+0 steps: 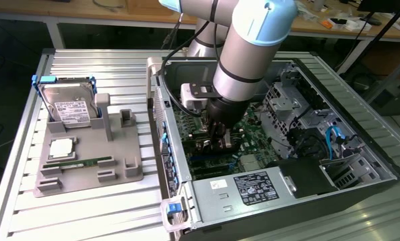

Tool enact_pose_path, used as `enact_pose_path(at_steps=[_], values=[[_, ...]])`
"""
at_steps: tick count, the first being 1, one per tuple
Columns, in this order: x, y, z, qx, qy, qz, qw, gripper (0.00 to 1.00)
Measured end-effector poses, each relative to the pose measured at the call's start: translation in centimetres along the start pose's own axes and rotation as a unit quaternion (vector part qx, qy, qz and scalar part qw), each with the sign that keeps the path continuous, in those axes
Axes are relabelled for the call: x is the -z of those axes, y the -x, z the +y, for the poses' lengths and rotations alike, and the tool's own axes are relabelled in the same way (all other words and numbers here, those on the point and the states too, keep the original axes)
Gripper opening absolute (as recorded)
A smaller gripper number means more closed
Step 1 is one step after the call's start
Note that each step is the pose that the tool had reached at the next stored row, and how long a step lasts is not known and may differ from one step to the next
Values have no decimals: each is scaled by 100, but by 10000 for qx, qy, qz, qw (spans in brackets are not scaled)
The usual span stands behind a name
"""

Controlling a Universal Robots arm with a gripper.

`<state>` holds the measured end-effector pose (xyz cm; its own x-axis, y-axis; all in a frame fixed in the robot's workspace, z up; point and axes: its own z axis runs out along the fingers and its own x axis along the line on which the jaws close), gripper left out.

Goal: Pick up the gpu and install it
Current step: 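Insert the gpu into the slot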

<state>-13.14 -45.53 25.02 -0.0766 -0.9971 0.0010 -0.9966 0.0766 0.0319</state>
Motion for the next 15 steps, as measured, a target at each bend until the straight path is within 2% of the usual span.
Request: enact_pose_path(at_steps=[15], values=[[-22, -1, 0, 0, 1, 2, 10000, 28]])
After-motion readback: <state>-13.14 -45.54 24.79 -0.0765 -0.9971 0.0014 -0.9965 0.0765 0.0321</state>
